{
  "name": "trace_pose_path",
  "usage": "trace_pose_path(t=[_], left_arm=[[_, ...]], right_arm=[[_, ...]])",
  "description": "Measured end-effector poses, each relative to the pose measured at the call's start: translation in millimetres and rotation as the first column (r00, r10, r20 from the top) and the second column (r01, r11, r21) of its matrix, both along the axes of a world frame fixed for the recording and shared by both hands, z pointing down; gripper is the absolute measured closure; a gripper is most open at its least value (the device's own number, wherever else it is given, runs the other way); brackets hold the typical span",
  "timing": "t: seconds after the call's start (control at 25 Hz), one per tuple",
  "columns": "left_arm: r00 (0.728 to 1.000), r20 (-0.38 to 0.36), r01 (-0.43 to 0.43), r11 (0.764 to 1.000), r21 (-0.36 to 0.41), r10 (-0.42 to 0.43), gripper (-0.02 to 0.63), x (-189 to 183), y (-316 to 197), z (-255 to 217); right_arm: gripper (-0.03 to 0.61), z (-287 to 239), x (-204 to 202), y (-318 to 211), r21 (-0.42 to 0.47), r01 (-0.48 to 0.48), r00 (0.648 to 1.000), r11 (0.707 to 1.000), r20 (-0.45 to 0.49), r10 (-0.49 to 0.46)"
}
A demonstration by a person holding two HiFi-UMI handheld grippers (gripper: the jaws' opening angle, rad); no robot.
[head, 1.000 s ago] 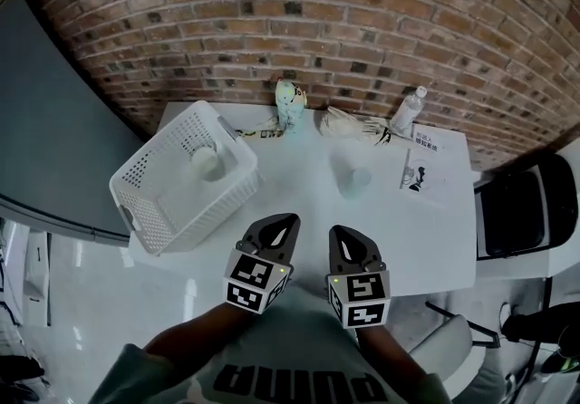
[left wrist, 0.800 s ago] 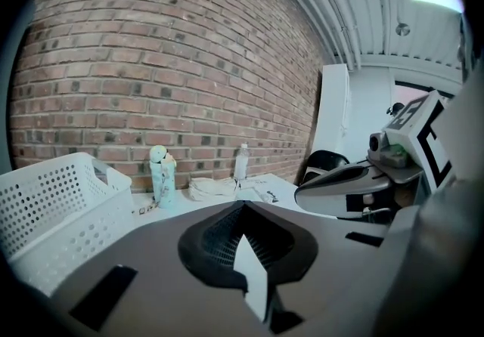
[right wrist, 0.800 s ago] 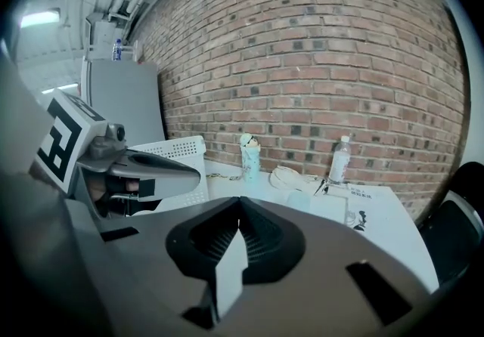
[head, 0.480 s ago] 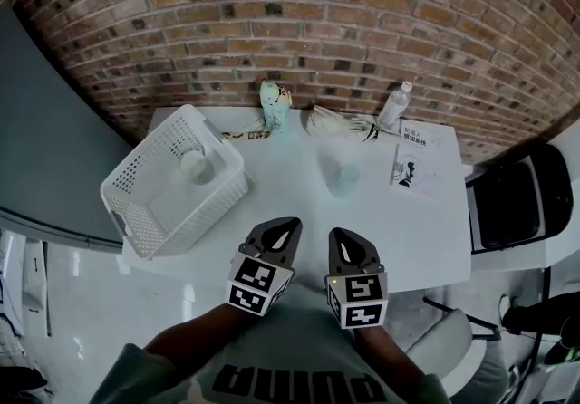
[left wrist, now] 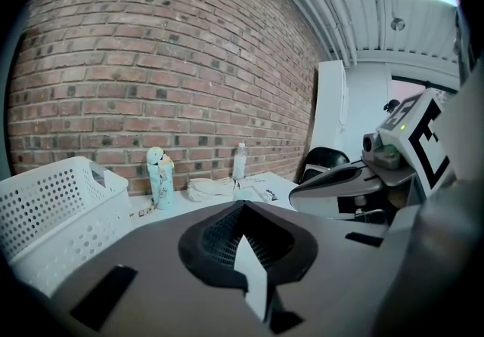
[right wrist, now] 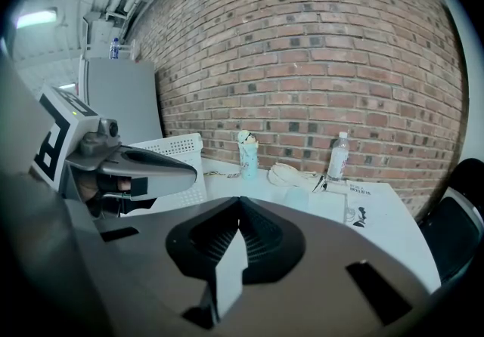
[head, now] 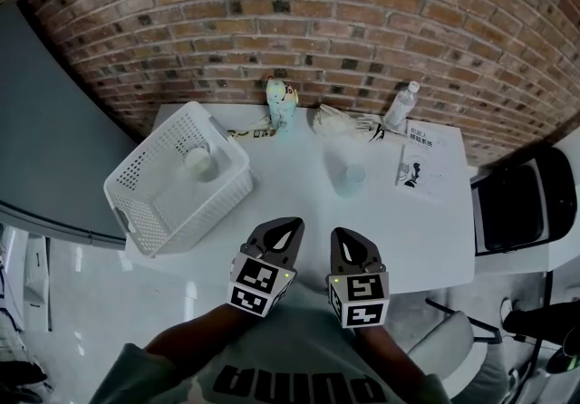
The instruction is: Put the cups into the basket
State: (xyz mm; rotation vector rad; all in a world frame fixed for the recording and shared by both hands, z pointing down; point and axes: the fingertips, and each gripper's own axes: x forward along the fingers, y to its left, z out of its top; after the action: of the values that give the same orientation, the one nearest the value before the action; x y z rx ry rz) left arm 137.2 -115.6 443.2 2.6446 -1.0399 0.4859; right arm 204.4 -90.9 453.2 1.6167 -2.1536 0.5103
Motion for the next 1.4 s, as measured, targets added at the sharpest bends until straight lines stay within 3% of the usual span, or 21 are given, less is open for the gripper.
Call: trace_pose_path(t=[0.48,1.0,1.12,1.4], left_arm=[[1.0,-0.012,0.011,1.0,0.003,-0.011,0.607,2,-17,-2],[0.998,0.036,0.051,0.998,-0.035,-0.05,0.607,10,-60,22],[0.997,0.046,0.056,0.998,-0.04,-0.054,0.607,12,-69,28],[0.996,0.063,0.063,0.996,-0.067,-0.058,0.607,22,-87,45]], right_arm=[[0.563,9,19,-14,-0.007,-0.053,0.998,0.999,-0.023,0.052],[0.556,44,55,-60,-0.052,-0.085,0.994,0.995,-0.079,0.081],[0.446,55,60,-73,-0.08,-0.086,0.993,0.993,-0.086,0.079],[0.336,82,73,-103,-0.144,-0.087,0.993,0.986,-0.096,0.074]])
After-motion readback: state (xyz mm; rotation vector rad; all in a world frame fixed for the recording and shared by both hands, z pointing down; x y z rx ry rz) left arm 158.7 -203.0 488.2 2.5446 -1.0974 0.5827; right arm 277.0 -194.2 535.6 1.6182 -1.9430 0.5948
